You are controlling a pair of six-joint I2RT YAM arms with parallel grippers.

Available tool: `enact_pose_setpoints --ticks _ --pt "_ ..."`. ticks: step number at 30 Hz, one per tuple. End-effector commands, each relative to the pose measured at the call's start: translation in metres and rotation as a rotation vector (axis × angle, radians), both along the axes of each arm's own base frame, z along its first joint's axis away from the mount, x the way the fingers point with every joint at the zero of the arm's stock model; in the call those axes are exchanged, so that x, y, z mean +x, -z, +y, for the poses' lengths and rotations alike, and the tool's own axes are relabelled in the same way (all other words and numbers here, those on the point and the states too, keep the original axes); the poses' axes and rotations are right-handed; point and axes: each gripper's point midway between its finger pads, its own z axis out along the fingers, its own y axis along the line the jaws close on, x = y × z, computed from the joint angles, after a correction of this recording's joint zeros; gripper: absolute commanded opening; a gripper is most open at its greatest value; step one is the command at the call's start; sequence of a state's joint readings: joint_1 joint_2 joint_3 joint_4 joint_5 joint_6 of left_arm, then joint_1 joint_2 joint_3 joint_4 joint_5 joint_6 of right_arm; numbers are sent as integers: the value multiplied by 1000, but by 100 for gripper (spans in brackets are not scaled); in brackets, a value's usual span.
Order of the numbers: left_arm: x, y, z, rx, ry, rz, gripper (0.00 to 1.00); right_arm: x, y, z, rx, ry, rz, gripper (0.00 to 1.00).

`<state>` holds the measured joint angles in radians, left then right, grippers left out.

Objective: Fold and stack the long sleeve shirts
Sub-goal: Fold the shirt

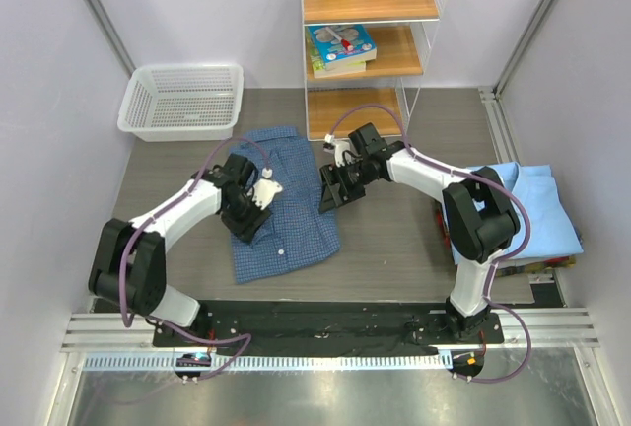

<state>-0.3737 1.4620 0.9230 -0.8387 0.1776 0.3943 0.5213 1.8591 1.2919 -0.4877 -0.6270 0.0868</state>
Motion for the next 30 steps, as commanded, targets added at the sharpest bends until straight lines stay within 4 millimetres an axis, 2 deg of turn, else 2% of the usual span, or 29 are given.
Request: enact_pose_setpoints --ticks 1,4,7,9,10,11,12,13,16,17,20,21,25,30 --pt "92 -41 -20 -92 -111 -289 48 2 -7 2 36 7 29 71" --pt "117 -51 -30 -133 -114 -317 53 8 -9 -4 54 25 40 71" --pt "119 -56 -49 -240 -62 -247 59 22 -11 -12 88 73 56 67" --pt "109 -63 -67 -354 32 -190 63 31 -12 -15 120 106 79 66" --pt "100 -65 -73 -396 64 -134 75 33 -15 -14 144 103 91 67" --pt "94 -70 -84 -470 104 -107 79 33 -15 -13 156 103 106 67" --pt "94 -70 -88 -491 126 -102 87 34 -13 -11 162 105 122 68" --pt "94 -70 -92 -511 138 -95 88 35 -14 -10 171 108 129 69" --pt "105 -62 -106 -574 185 -87 87 40 -13 -4 199 108 140 68" --pt "114 -51 -109 -575 175 -79 87 42 -13 -3 203 107 140 66" --pt "130 -44 -117 -588 198 -90 86 49 -11 -5 207 130 147 59" --pt "137 -39 -120 -593 211 -90 86 51 -10 -5 208 134 146 54" --pt "147 -26 -126 -573 252 -101 84 53 -7 -7 220 160 163 45" --pt "150 -23 -131 -557 275 -67 79 52 -4 -5 227 160 180 45"
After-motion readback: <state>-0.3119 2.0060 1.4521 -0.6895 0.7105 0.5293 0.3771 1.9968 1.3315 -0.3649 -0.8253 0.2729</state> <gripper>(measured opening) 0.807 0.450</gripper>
